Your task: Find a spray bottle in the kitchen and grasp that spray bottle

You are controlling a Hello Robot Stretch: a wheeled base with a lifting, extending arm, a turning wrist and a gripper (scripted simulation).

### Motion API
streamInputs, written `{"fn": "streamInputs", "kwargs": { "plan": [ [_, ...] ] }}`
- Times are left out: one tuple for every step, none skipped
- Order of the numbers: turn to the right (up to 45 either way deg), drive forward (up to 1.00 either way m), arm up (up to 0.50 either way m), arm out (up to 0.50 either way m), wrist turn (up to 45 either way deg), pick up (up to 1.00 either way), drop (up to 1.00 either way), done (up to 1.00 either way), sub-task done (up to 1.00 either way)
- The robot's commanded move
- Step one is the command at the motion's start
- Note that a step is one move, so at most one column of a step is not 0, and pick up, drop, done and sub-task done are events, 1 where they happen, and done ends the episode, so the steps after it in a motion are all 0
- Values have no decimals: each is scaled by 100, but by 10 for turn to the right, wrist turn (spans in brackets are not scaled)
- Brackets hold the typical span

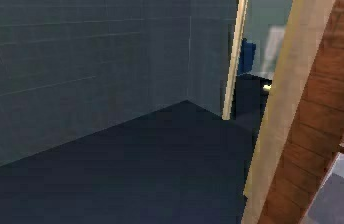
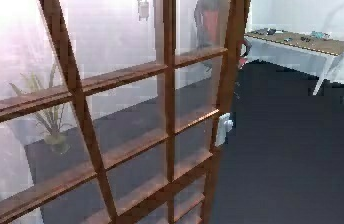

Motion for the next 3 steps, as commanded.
{"fn": "streamInputs", "kwargs": {
  "plan": [
    [0,25,0,0,0,0,0,0,0],
    [-360,0,0,0,0,0,0,0,0],
    [0,40,0,0,0,0,0,0,0]
  ]
}}
